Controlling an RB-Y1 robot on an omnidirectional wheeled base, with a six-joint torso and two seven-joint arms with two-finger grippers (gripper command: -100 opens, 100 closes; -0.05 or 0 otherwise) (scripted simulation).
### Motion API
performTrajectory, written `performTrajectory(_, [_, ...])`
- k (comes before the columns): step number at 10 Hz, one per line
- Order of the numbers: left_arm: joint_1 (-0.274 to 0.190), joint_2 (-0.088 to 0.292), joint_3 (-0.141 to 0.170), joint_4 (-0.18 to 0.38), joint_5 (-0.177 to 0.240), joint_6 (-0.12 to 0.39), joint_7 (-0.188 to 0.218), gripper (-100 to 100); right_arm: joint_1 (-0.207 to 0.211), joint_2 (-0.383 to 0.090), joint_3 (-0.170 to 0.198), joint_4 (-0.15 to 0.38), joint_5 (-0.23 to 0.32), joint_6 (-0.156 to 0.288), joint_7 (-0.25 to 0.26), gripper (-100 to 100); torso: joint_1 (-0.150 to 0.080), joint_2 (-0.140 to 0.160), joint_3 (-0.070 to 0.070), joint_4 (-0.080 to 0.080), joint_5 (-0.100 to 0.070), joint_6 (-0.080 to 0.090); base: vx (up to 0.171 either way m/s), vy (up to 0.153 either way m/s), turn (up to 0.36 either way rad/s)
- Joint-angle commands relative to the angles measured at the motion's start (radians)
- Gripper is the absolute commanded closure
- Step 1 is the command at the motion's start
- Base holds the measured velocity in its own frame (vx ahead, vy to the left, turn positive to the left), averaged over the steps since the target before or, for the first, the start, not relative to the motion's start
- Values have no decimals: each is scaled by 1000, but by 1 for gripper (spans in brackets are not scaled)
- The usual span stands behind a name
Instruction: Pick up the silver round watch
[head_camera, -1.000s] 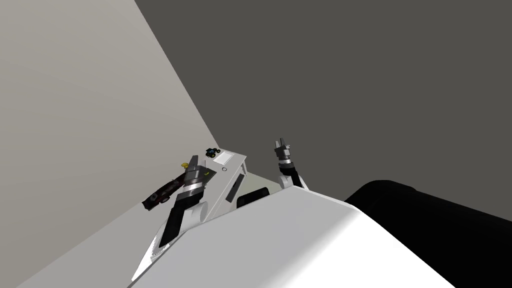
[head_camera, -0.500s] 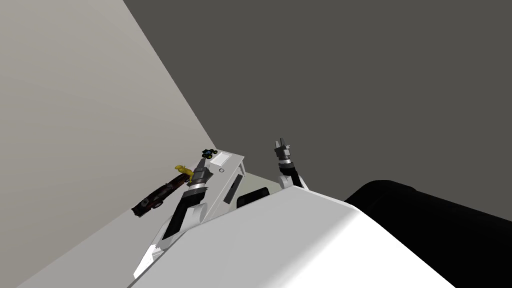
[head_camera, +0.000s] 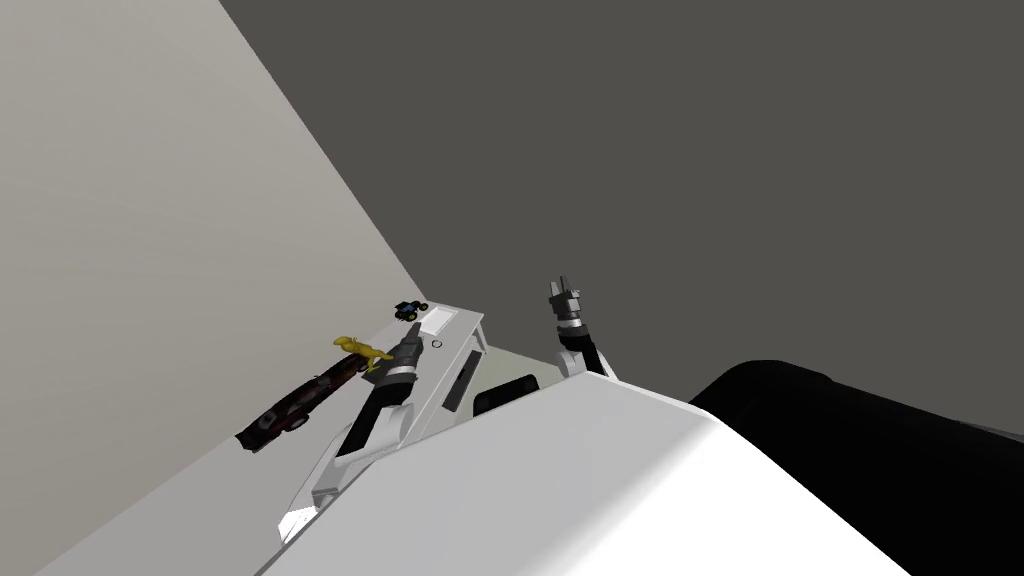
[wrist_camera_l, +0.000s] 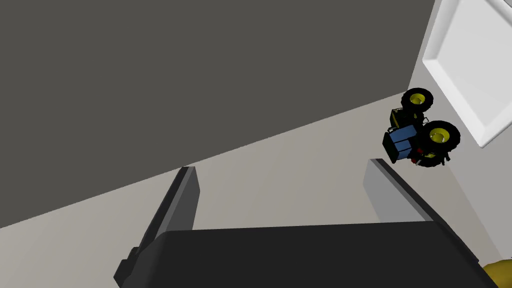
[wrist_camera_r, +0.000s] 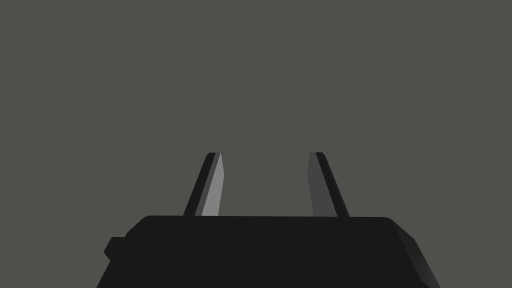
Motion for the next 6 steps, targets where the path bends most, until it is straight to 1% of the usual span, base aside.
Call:
performTrajectory(1, [-5,13,-3,32,4,26,-1,-100,0,0,0,0,0,0,0,0,0,0,0,0,0,0,0,-26,-39])
performTrajectory(2, [-19,31,-8,71,9,71,-7,-100,0,0,0,0,0,0,0,0,1,0,0,0,0,0,1,-29,-68])
performTrajectory(3, [-34,49,-13,105,14,100,-13,-100,0,0,0,0,0,0,0,0,1,0,0,0,0,0,2,-36,-137])
performTrajectory(4, [-34,49,-13,110,14,118,-13,-100,0,0,0,0,0,0,0,0,0,0,0,0,0,0,1,-26,-48])
performTrajectory(5, [-51,65,-17,149,20,148,-20,-100,0,0,0,0,0,0,0,0,1,0,0,0,0,-1,5,-26,-59])
performTrajectory(6, [-51,65,-17,149,20,166,-20,-100,0,0,0,0,0,0,0,0,1,0,0,0,0,0,4,-18,-44])
